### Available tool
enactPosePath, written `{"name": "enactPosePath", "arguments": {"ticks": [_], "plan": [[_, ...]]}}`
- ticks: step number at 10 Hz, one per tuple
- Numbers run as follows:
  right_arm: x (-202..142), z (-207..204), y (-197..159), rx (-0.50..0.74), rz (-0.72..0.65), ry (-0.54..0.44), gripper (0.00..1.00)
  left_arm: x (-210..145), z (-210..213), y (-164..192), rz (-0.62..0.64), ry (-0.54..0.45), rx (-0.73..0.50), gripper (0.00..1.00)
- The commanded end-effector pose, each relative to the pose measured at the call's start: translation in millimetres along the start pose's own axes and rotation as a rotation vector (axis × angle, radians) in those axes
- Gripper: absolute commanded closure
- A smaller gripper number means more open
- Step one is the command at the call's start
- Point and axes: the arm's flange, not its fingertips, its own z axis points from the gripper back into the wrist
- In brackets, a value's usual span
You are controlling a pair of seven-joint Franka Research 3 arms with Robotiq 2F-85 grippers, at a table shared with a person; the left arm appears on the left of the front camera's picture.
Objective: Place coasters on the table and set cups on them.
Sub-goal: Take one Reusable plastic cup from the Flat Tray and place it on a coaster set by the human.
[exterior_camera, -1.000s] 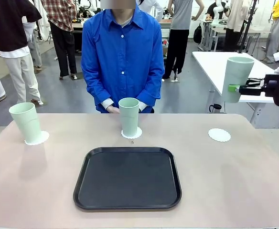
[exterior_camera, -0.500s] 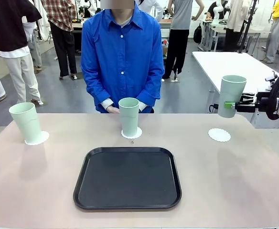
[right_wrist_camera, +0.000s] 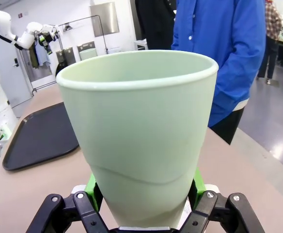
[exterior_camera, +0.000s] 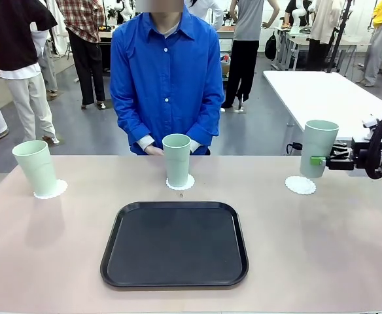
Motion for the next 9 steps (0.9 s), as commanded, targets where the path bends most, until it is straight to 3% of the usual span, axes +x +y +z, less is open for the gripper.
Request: {"name": "enactPosePath", "arguments": {"ticks": [1, 7, 9], "plan": [[-7, 4, -10, 0.033, 0.028, 0.002, 0.18, -2, 2, -1, -0.007, -0.001, -0.009, 0.00], [-11, -1, -5, 0.008, 0.002, 0.004, 0.18, -2, 2, -1, -0.007, -0.001, -0.009, 0.00], [-15, -12, -11, 0.080, 0.093, -0.013, 0.18, -2, 2, -1, -0.007, -0.001, -0.009, 0.00]]}}
